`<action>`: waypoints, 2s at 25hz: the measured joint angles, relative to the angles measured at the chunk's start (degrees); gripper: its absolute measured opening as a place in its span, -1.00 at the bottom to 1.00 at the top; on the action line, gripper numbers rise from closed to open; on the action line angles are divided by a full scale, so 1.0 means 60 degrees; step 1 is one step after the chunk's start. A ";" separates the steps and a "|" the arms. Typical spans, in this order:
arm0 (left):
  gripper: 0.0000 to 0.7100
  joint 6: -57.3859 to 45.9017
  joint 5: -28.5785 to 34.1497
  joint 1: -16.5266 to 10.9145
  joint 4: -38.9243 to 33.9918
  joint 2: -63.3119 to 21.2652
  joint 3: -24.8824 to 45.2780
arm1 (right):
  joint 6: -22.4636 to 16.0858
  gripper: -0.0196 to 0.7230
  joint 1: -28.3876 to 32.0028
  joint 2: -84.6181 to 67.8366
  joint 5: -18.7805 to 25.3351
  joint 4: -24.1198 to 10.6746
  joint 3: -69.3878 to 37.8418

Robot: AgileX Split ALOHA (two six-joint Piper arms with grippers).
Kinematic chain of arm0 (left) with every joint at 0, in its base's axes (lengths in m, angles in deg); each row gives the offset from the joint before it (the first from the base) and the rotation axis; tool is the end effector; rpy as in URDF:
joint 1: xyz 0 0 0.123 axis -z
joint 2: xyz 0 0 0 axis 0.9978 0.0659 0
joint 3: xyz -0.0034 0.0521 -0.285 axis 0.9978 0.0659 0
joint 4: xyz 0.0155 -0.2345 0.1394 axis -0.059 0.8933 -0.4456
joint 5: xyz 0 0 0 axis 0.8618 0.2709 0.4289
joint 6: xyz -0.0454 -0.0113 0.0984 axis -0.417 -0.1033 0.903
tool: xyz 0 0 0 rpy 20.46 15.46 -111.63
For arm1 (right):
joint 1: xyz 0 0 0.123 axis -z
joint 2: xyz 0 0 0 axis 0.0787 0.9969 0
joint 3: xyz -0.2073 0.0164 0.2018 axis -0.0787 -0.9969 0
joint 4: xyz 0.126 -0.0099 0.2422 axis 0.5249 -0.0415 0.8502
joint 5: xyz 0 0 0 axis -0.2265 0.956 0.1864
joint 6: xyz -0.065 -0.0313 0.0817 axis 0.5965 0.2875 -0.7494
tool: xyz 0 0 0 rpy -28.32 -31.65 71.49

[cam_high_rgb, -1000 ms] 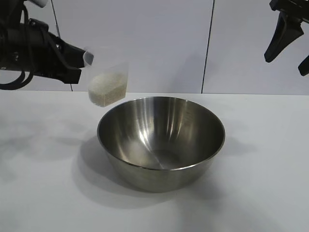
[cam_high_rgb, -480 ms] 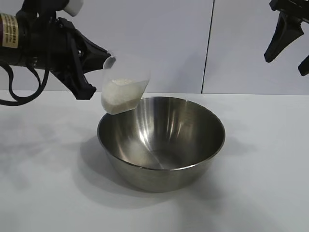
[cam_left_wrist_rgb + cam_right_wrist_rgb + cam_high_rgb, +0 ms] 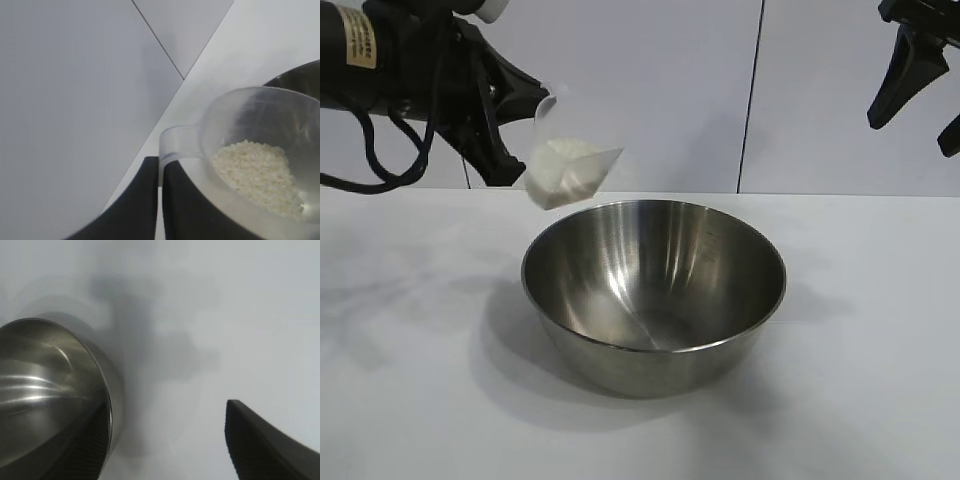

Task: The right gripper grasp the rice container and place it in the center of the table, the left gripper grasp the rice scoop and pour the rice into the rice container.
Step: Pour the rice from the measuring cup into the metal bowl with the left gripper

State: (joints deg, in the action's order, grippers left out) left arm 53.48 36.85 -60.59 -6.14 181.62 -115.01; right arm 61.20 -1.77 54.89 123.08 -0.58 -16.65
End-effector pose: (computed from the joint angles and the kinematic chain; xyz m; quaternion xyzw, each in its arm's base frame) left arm 0.3325 -0.1887 0.2114 0.5201 0.6230 -0.0057 0.5842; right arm 0.3618 0.0127 0.2716 0.0367 0.9653 0.1398 0.2175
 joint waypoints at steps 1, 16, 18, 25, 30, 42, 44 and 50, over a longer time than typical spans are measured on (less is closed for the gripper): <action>-0.97 0.0145 0.0079 0.0087 0.0021 0.0000 -0.0052 | 0.0000 0.30 0.0000 0.0000 0.0000 0.0000 0.0000; -0.97 0.3616 0.0426 0.0896 0.0490 0.0000 -0.0154 | 0.0000 0.30 0.0000 0.0000 0.0000 0.0000 0.0000; -0.97 0.4198 0.0408 0.0896 0.0490 0.0000 -0.0154 | 0.0000 0.30 0.0000 0.0000 0.0000 0.0000 0.0000; -0.97 0.5830 0.0407 0.0896 0.0502 0.0000 -0.0154 | 0.0000 0.30 0.0000 0.0000 -0.0008 0.0000 0.0000; -0.97 0.6838 0.0407 0.0896 0.0786 0.0000 -0.0162 | 0.0000 0.30 0.0000 0.0000 -0.0008 0.0001 0.0000; -0.97 1.0545 -0.0176 0.0896 0.2488 0.0000 -0.0162 | 0.0000 0.30 0.0000 0.0000 -0.0008 0.0001 0.0000; -0.97 1.0821 -0.0221 0.0914 0.2533 0.0000 -0.0162 | 0.0000 0.30 0.0000 0.0000 -0.0008 0.0001 0.0000; -0.97 1.2023 -0.0249 0.1686 0.3200 0.0000 -0.0162 | 0.0000 0.30 0.0000 0.0000 -0.0008 0.0001 0.0000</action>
State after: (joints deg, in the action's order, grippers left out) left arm 125.62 35.35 -50.47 13.06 181.62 -115.98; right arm 61.20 -1.77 54.89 123.03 -0.58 -16.65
